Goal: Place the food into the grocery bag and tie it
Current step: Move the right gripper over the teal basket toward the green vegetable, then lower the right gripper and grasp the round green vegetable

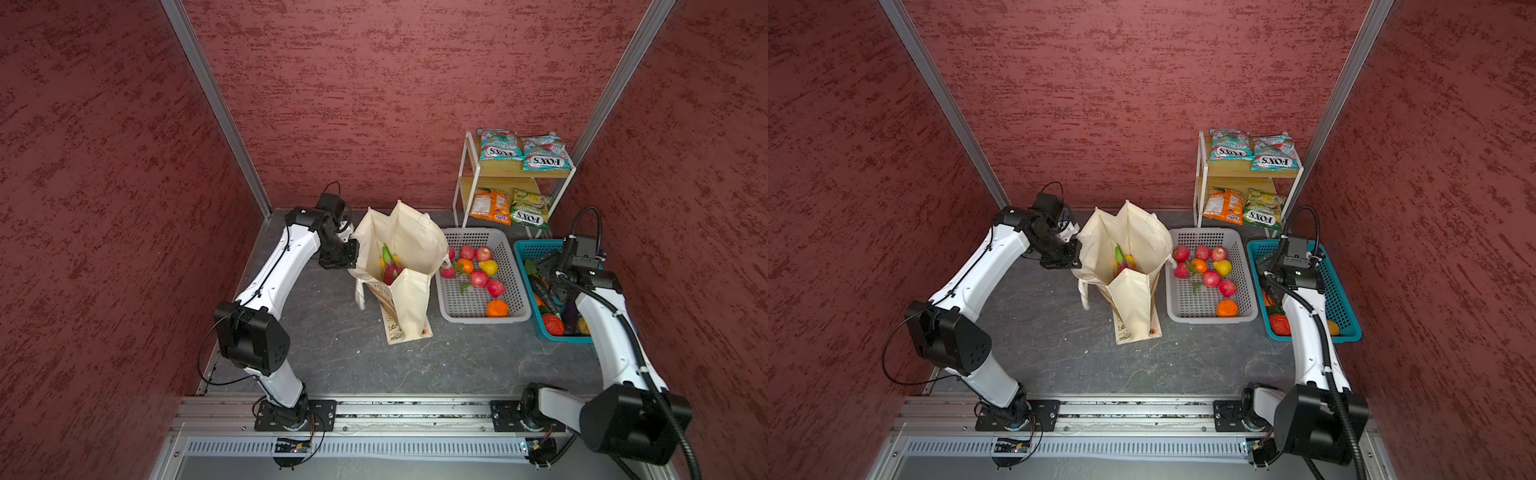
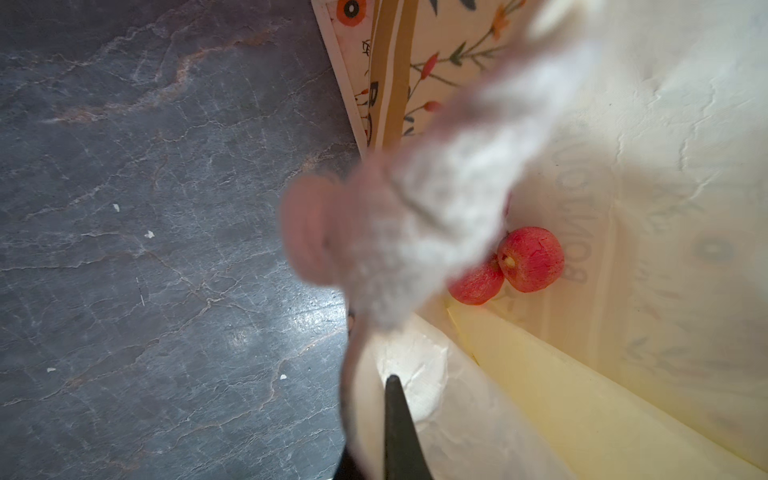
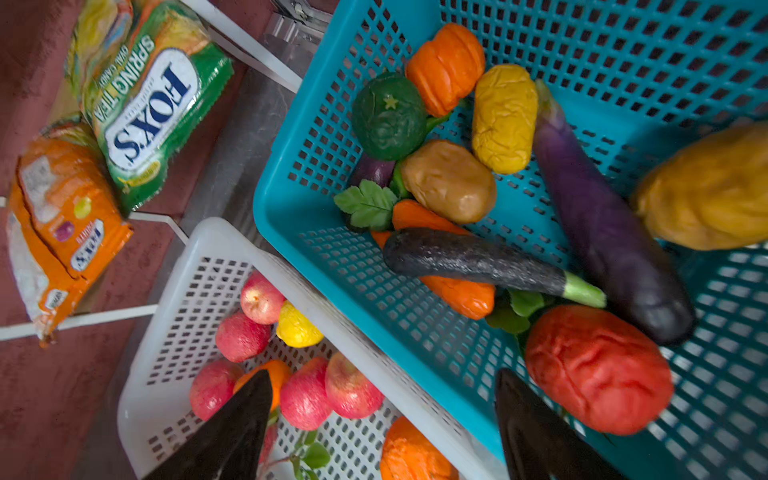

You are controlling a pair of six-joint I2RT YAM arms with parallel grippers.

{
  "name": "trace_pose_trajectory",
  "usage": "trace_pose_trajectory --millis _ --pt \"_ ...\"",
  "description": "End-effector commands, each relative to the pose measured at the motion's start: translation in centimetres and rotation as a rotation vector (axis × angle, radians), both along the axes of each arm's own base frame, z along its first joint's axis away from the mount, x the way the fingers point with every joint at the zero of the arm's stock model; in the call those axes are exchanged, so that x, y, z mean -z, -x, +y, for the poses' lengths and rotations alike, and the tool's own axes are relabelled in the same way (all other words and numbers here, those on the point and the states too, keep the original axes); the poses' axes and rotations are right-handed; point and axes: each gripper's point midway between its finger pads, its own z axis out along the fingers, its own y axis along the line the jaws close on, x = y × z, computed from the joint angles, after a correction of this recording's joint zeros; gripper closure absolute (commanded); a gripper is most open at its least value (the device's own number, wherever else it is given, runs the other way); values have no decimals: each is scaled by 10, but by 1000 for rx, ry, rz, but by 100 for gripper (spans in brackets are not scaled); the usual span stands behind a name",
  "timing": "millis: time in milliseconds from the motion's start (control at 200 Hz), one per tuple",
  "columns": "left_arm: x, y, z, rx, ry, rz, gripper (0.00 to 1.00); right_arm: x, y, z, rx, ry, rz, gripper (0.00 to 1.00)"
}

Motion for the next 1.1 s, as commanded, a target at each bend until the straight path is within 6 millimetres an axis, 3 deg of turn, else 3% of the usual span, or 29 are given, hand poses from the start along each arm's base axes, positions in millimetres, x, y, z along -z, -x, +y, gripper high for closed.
trace_pose_trajectory --millis 0,205,371,506,636,641,681,1092 --pt "1 -5 -4 27 -23 -7 100 -6 -33 -14 -3 -62 -103 17" --pt "4 -6 -11 33 -33 9 100 6 -48 -46 32 -84 -101 18" --pt "14 -5 -19 41 -9 28 100 14 -46 -70 46 -61 -87 19" --pt "13 -8 -23 63 -22 13 100 34 -47 -88 6 -53 -19 19" --pt "9 -14 -26 63 -22 2 100 37 -53 -97 -43 -26 17 19" --pt "9 -14 -26 64 -21 2 100 37 -50 -107 -22 -25 18 20" --pt "8 -15 -26 65 -19 -2 100 36 -50 -113 -18 -21 21 20" --pt "-2 -14 -28 63 -11 -12 100 43 -85 -130 -30 -76 -2 19"
